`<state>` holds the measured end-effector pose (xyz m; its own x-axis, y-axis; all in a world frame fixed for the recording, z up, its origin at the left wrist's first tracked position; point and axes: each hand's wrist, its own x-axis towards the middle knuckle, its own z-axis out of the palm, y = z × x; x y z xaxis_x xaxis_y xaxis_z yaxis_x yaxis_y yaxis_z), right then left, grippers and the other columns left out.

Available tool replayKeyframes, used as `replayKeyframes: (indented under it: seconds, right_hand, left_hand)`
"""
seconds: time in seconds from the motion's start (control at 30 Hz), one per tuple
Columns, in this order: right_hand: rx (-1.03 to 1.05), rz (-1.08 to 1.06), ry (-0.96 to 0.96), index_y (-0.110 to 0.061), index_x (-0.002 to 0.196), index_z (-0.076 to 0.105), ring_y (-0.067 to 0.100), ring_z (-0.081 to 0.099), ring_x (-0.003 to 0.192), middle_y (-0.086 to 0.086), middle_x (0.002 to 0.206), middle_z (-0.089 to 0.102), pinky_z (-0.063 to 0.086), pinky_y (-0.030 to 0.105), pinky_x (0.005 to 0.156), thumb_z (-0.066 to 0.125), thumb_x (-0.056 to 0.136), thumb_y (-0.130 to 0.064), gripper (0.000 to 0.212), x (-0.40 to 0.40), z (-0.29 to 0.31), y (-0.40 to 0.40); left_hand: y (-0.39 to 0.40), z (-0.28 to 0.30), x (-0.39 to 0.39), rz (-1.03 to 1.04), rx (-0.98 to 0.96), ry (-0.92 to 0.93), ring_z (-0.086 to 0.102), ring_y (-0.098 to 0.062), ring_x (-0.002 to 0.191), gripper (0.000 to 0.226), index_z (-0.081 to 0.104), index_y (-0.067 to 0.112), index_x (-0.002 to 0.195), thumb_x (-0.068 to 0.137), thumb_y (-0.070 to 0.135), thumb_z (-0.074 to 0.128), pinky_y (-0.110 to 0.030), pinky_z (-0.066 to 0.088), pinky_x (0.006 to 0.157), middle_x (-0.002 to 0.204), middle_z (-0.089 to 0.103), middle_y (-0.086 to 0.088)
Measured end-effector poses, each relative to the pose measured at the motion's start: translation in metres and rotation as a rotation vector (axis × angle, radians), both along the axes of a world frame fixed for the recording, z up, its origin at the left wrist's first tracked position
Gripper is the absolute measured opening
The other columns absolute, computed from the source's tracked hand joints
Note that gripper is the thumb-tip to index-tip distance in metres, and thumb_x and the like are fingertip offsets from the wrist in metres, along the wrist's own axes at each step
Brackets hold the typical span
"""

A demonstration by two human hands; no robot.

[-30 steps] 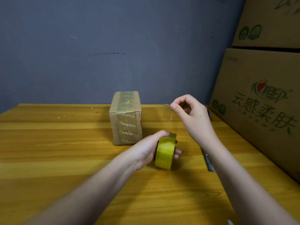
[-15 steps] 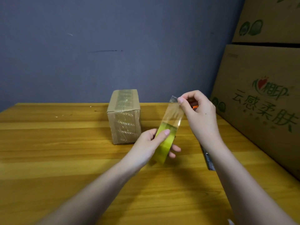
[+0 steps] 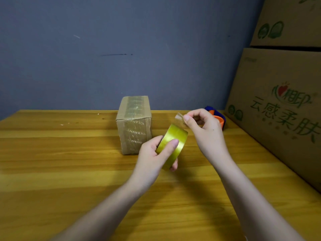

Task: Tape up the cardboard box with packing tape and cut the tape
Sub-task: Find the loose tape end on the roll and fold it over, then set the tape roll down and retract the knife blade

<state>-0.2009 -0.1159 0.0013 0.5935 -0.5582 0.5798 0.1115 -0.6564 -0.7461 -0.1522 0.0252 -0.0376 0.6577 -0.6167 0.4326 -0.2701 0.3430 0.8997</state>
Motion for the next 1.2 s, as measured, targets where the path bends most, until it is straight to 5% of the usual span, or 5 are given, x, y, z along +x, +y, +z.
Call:
replayKeyframes:
  seconds: [0.43,0.63,0.9,1.07,1.2]
  right_hand:
    - [0.189,0.169,0.067,-0.015,0.088,0.063,0.014,0.063,0.086,-0.002,0.088,0.067,0.051,0.032,0.079,0.056,0.093,-0.02,0.01,0.005,-0.002,0.006]
    - [0.278,0.276,0.17,-0.017,0.088,0.064,0.009,0.058,0.08,-0.005,0.084,0.064,0.05,0.023,0.07,0.055,0.094,-0.023,0.012,0.002,-0.003,0.003]
    - [0.784,0.303,0.161,-0.022,0.083,0.058,0.016,0.054,0.076,-0.003,0.075,0.058,0.044,0.03,0.067,0.053,0.092,-0.017,0.011,0.011,-0.009,0.009]
    - [0.767,0.257,0.237,-0.021,0.089,0.061,0.017,0.058,0.079,0.0,0.087,0.063,0.047,0.027,0.066,0.048,0.096,-0.016,0.015,0.018,-0.018,0.004]
    - [0.444,0.002,0.072,-0.015,0.11,0.061,0.015,0.059,0.1,0.002,0.109,0.065,0.047,0.024,0.083,0.043,0.099,-0.016,0.021,0.015,-0.036,0.001]
  left_hand:
    - [0.004,-0.003,0.008,0.097,0.055,-0.196,0.059,-0.02,0.046,0.032,0.059,0.007,0.071,0.079,0.038,0.06,-0.029,0.052,0.053,0.05,0.062,-0.006]
    - [0.005,-0.007,0.014,0.155,0.125,-0.275,0.062,-0.021,0.044,0.035,0.057,0.009,0.071,0.076,0.044,0.061,-0.042,0.056,0.052,0.05,0.061,-0.001]
    - [0.004,-0.006,0.018,0.236,0.231,-0.597,0.063,-0.009,0.046,0.032,0.057,0.018,0.069,0.079,0.048,0.057,-0.032,0.054,0.056,0.047,0.063,0.005]
    - [-0.002,-0.007,0.015,0.121,0.232,-0.336,0.061,-0.019,0.048,0.035,0.057,0.017,0.069,0.087,0.047,0.05,-0.035,0.054,0.06,0.05,0.063,0.0]
    - [-0.01,0.0,0.017,0.046,0.163,0.072,0.057,-0.024,0.048,0.06,0.064,0.014,0.067,0.101,0.041,0.022,-0.028,0.05,0.054,0.052,0.061,-0.013]
